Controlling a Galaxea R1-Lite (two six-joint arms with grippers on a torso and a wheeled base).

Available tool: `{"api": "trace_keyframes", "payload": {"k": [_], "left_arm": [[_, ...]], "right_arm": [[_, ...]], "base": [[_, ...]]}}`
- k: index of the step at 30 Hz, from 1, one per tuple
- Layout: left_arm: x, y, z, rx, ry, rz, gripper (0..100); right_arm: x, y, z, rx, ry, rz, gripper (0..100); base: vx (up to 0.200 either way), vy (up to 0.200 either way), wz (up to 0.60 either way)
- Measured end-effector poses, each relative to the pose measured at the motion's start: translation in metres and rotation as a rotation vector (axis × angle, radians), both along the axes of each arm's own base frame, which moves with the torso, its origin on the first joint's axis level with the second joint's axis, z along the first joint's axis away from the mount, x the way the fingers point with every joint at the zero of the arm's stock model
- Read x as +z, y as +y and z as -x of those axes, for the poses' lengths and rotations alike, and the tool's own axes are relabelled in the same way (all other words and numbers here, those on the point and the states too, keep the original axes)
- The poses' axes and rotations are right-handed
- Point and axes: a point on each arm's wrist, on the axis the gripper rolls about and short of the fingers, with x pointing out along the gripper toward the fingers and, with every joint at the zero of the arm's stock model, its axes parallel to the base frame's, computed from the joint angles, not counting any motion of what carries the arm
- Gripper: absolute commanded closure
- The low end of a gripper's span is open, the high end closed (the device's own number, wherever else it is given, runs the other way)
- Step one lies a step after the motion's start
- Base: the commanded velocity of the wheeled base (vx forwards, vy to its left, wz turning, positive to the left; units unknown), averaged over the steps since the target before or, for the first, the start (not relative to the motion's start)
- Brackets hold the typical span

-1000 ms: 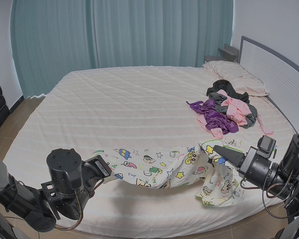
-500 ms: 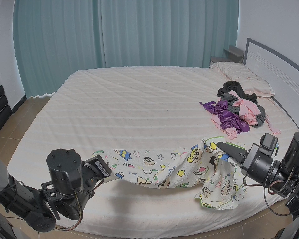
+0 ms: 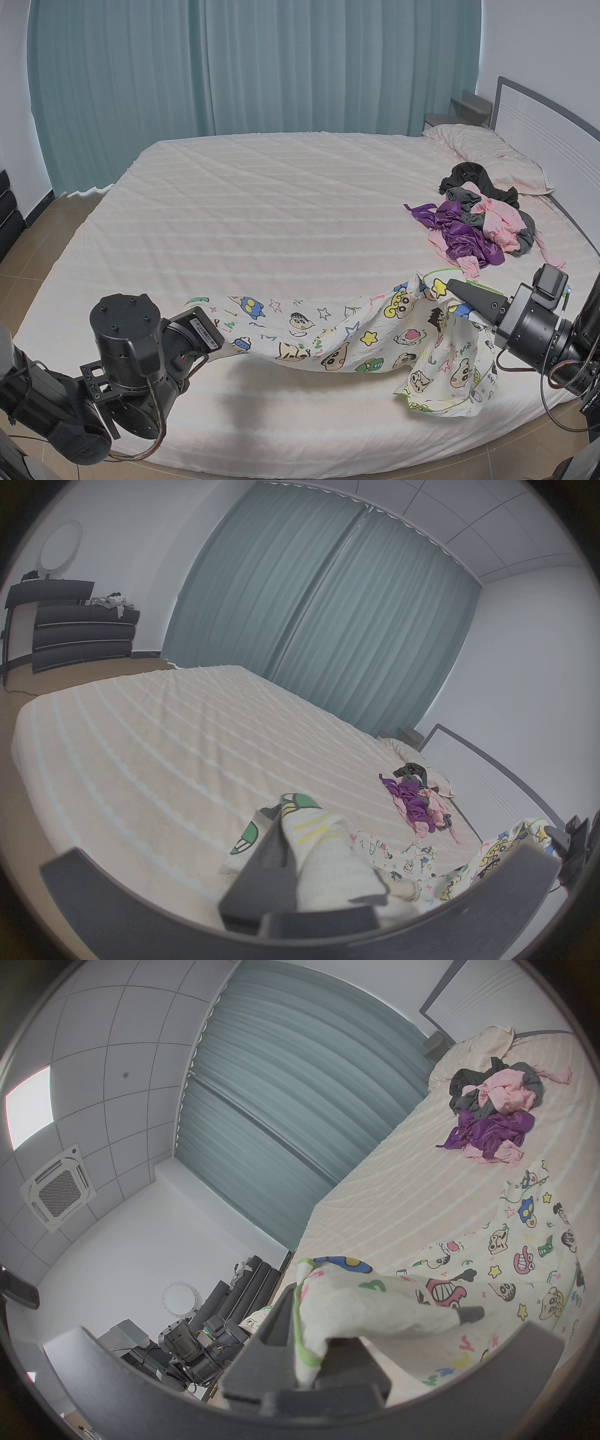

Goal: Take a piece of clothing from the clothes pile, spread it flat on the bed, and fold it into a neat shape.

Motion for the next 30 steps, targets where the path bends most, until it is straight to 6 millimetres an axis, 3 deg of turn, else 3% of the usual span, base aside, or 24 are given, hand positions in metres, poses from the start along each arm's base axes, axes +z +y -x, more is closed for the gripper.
{"api": "trace_keyframes", "payload": {"k": [9,18,26,30], "left_arm": [[0.015,0.005,0.008,-0.011,-0.045,0.006,100],[0.037,0.014,0.021,-0.024,-0.118,0.017,100],[0.063,0.024,0.036,-0.044,-0.213,-0.003,100],[0.084,0.028,0.042,-0.046,-0.283,-0.017,100]], "right_arm": [[0.009,-0.011,0.009,-0.050,-0.019,-0.005,100],[0.034,-0.026,0.031,-0.055,-0.119,0.044,100],[0.070,-0.046,0.062,-0.053,-0.190,0.102,100],[0.101,-0.058,0.080,-0.061,-0.284,0.087,100]], "base": [[-0.200,0.000,0.00],[0.000,0.000,0.00],[0.000,0.000,0.00],[0.000,0.000,0.00]]}}
